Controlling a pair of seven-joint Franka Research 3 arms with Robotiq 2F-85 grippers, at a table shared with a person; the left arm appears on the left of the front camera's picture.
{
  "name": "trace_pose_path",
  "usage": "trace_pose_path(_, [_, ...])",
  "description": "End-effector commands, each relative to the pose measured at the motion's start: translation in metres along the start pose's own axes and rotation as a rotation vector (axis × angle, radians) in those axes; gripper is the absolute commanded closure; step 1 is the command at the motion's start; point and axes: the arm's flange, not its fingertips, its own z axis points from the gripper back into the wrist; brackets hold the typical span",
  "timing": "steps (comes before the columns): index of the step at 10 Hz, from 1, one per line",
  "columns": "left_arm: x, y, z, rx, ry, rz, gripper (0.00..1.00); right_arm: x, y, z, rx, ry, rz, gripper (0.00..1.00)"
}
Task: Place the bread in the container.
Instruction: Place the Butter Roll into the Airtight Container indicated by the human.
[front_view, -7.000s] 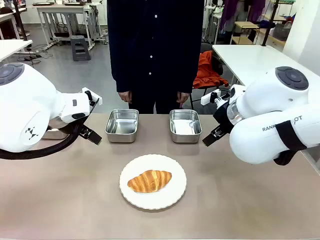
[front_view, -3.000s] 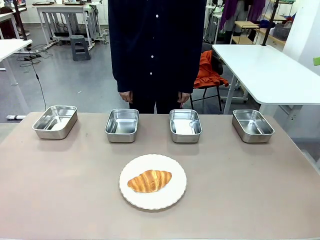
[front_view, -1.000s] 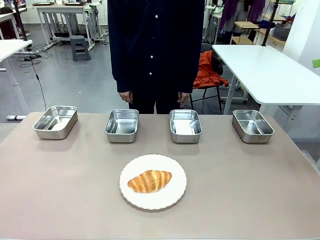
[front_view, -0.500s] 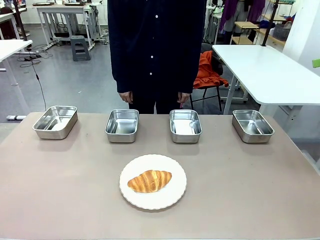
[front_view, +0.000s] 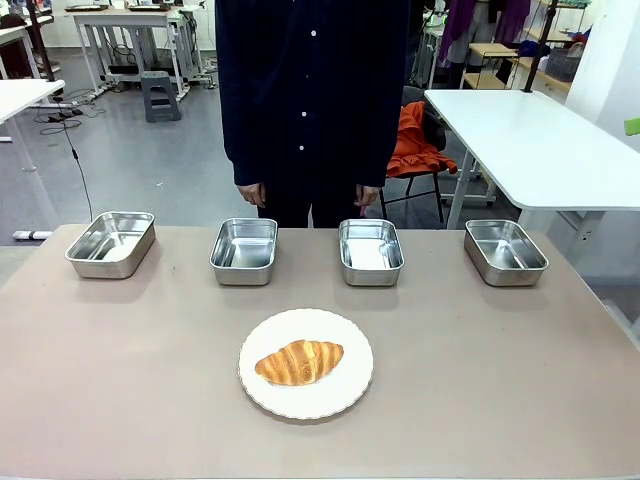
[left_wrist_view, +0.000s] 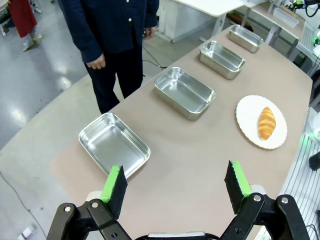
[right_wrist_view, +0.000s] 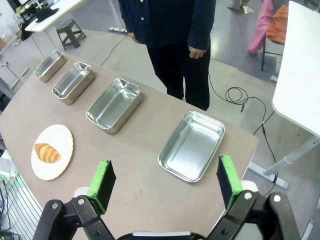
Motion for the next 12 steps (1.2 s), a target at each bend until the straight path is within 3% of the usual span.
trace_pose_path(1, [0.0000, -0.0005, 0.0009, -0.001, -0.009, -0.001, 0.00, 0.0005, -0.0016, -0.0009, 0.007, -0.017, 0.006, 0.00])
trace_pose_path(12, [0.0000, -0.0005, 0.0009, -0.001, -0.009, -0.001, 0.00, 0.0005, -0.0016, -0.0009, 0.007, -0.017, 0.006, 0.00])
